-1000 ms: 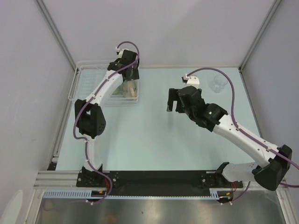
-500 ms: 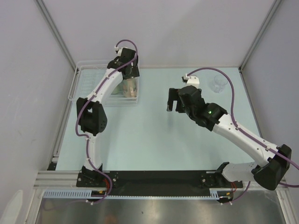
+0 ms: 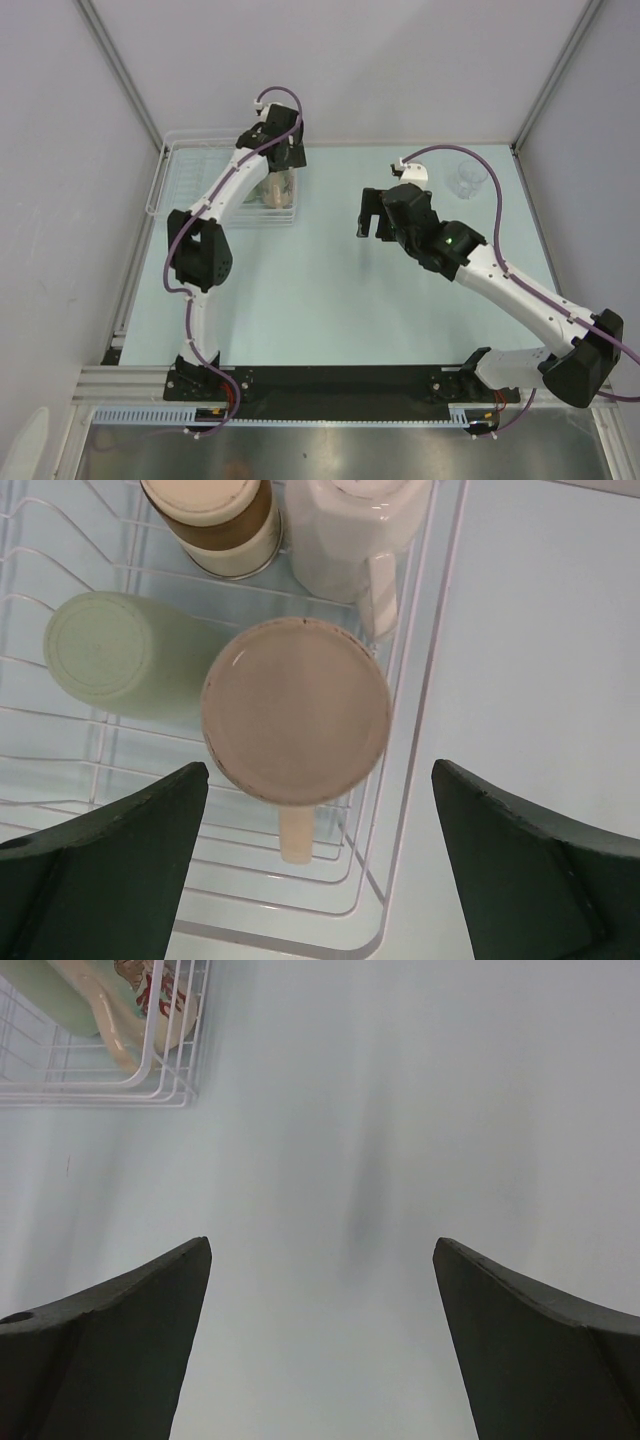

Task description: Unload the cups from the dish rack

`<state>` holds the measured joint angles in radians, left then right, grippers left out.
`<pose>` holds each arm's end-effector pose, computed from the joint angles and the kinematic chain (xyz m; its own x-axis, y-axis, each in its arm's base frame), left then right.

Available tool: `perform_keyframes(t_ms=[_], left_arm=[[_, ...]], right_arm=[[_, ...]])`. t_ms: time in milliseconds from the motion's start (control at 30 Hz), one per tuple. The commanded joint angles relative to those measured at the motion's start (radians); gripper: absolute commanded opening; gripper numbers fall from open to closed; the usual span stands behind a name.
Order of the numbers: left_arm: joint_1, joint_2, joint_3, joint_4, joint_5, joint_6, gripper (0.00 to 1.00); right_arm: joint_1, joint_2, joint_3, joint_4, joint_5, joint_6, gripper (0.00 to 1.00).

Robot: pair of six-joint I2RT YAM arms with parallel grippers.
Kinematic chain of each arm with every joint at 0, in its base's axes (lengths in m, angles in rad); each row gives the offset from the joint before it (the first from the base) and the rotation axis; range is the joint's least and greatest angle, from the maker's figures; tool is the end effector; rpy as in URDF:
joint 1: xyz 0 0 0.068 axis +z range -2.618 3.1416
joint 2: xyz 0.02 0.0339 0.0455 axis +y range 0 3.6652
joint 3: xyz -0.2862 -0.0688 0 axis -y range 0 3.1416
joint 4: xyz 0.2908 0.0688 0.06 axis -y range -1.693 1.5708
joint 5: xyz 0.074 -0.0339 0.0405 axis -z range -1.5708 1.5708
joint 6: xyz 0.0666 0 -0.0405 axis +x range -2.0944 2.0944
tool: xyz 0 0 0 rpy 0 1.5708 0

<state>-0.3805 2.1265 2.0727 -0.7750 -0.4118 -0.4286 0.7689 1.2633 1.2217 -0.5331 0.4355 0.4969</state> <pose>0.5260 -0.1817 0.3014 -0.6596 -0.1464 -0.7373 -0.2033 0.9790 -0.0125 0.2633 0.2157 0.3611 -0.5226 0.0957 -0.8472 -0.1443 0.9694 0.1985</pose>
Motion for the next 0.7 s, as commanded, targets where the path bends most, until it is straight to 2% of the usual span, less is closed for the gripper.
perform_keyframes(t_ms=[0,367,667], left_arm=[[-0.012,-0.048,0.041,-0.004,0.007,-0.01,1.0],[-0.008,-0.03,0.092,-0.029,-0.042,0.001,1.0],[0.009,-0.005,0.096,-0.033,-0.025,-0.019,1.0]], right_arm=[[-0.008,-0.015,-0.008,0.044,0.003,0.02,1.0],[-0.013,-0.024,-0.025,0.051,0.0,0.035,1.0],[-0.022,-0.024,-0.033,0.042,-0.003,0.04,1.0]])
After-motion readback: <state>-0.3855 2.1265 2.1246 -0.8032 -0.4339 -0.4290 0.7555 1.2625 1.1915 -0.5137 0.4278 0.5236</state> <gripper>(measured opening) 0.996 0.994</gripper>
